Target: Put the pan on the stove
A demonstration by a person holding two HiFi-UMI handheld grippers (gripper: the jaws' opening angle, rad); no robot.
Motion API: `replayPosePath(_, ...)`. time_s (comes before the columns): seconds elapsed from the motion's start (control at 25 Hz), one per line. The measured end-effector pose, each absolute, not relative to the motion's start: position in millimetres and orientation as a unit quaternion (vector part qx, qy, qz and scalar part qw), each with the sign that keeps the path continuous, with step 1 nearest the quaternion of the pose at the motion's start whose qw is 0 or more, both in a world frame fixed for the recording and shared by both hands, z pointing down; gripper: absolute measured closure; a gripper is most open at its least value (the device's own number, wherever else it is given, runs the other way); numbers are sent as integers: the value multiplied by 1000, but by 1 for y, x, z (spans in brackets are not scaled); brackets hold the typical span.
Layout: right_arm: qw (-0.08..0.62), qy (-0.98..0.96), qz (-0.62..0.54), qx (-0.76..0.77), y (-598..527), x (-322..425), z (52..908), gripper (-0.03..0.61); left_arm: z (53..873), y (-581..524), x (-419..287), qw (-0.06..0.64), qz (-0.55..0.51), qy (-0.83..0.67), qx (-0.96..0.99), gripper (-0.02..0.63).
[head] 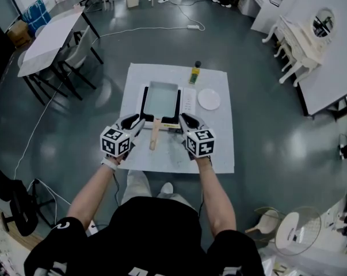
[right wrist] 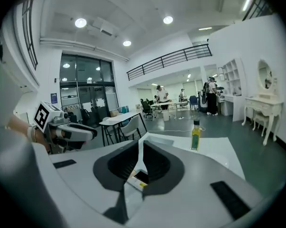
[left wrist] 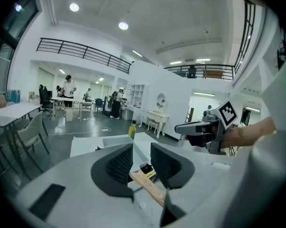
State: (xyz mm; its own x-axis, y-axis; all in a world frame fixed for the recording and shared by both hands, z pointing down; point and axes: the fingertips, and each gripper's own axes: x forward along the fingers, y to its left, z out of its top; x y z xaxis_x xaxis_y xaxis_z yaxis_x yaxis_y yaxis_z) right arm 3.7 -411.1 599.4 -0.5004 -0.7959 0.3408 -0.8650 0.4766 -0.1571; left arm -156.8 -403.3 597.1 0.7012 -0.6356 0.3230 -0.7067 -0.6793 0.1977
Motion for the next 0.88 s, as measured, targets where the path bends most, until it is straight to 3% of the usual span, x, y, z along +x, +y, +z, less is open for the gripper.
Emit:
replayPosePath(0.48, 105, -846, 81, 516, -391, 22, 549, 580, 552, -388, -150, 112, 78, -414, 900, 607)
replayPosePath(0.88, 95, -849, 80, 513, -383, 28, 543, 581, 547, -382, -155, 113, 66, -432, 892, 614)
